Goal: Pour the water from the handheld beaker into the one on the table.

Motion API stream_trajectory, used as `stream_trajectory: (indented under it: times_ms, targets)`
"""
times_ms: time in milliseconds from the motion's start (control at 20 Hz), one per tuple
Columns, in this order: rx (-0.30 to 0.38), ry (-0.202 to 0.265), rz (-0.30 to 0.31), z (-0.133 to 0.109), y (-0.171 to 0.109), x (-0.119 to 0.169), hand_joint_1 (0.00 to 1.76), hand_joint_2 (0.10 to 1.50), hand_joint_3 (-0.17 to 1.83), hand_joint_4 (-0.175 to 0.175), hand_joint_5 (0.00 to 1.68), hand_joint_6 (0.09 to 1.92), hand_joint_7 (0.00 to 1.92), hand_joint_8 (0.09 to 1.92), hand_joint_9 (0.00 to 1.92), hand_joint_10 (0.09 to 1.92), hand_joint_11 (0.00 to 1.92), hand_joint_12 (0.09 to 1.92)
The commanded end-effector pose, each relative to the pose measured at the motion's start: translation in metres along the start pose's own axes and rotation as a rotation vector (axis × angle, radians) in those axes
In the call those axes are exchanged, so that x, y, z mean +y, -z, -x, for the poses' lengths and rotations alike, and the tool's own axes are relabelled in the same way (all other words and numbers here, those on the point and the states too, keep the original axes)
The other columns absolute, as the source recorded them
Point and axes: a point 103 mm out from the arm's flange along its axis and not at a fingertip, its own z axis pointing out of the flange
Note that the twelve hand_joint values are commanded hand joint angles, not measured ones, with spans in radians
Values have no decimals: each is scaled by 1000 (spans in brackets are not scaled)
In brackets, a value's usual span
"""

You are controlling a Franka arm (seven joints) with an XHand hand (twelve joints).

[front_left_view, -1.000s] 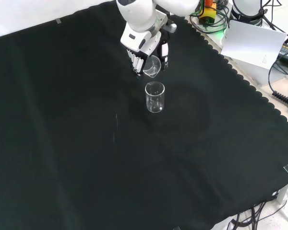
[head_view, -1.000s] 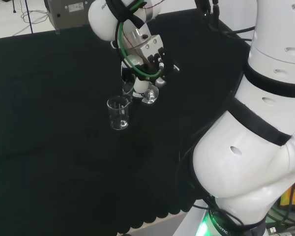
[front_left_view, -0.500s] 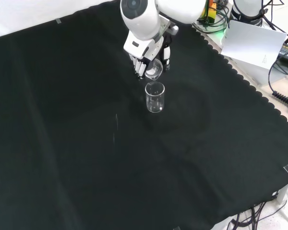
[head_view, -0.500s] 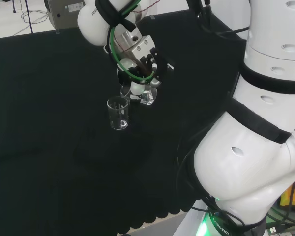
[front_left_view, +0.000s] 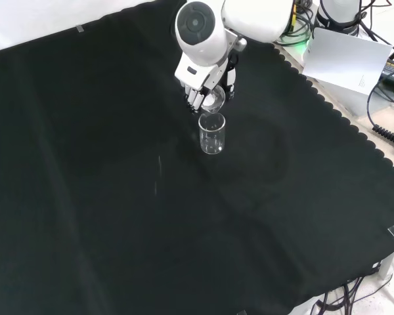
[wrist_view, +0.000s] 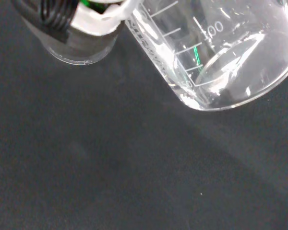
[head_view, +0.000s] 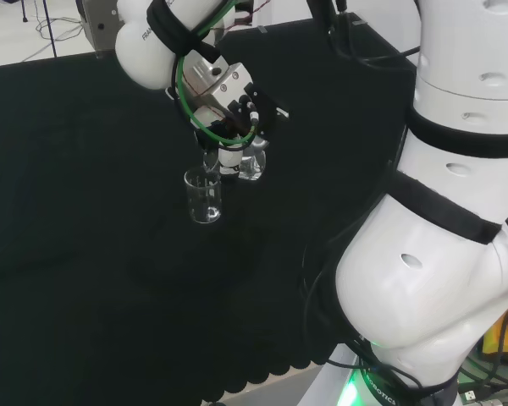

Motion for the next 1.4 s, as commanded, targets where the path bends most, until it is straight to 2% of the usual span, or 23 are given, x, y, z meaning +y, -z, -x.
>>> stream_trajectory:
  times_ms: [50,500,1400]
  targets:
    - [-37,-3,-30,-3,3,2,1422,1022,-175,-175,1351,361,1290,574,1557,87,1377,624]
    - [-80,-21,-81,-2,9,2,1422,1022,-175,-175,1351,360,1290,573,1558,87,1378,623]
    - [-163,-51,-138,-13,17,3,1422,1022,-175,-175,1351,360,1288,575,1559,87,1380,620]
